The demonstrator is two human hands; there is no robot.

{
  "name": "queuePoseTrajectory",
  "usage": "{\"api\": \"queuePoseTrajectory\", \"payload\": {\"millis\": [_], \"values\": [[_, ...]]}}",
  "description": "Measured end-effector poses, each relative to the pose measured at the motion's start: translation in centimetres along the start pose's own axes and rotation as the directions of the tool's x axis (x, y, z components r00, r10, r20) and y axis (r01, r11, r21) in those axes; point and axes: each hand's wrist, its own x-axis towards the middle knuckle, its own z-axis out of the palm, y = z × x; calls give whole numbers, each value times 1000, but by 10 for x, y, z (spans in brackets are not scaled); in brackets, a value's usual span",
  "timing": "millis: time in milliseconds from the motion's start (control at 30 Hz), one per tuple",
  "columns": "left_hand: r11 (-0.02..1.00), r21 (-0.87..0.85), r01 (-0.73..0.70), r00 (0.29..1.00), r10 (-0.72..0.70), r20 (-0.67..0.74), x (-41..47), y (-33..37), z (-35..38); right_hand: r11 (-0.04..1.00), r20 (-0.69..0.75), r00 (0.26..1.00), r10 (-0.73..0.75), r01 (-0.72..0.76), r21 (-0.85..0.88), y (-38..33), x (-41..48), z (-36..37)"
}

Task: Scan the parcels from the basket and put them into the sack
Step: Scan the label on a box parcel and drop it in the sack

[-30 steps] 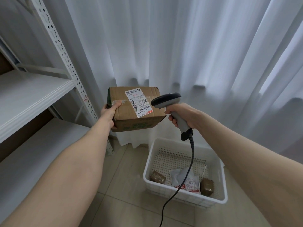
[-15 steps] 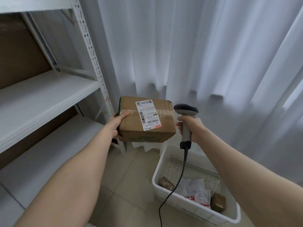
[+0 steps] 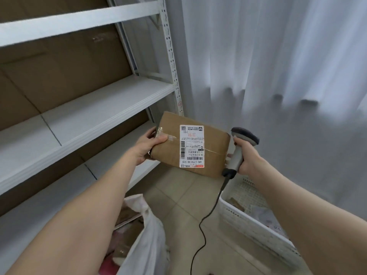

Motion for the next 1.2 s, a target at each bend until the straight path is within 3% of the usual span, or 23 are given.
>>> {"api": "queuePoseTrajectory", "payload": {"millis": [133,300,533,667,833,1033,1133,1200], "values": [[998,42,-44,999,43,34,-42,1,-35,998,79,995,56,-59,29,37,-24,21],[993,114,-31,999,26,39,-80,-13,-79,993,20,998,67,-65,-97,76,-44,55],[975,-88,204,967,-215,-140,-117,-77,-174,971,36,996,78,-68,-229,161,-55,123],[908,-162,385,901,-409,-146,-131,-151,-235,939,1,999,44,-41,-340,225,-57,174],[784,-406,470,819,-558,-129,-153,-243,-298,913,-20,1000,12,-19,-407,315,-50,234],[720,-562,407,775,-598,-205,-160,-332,-328,862,16,997,72,-54,-505,409,-31,276],[638,-681,359,677,-681,-281,-157,-365,-329,835,49,985,166,-115,-538,455,-21,288],[577,-701,419,612,-750,-251,-156,-380,-336,819,46,977,209,-149,-553,485,-16,293]]}}
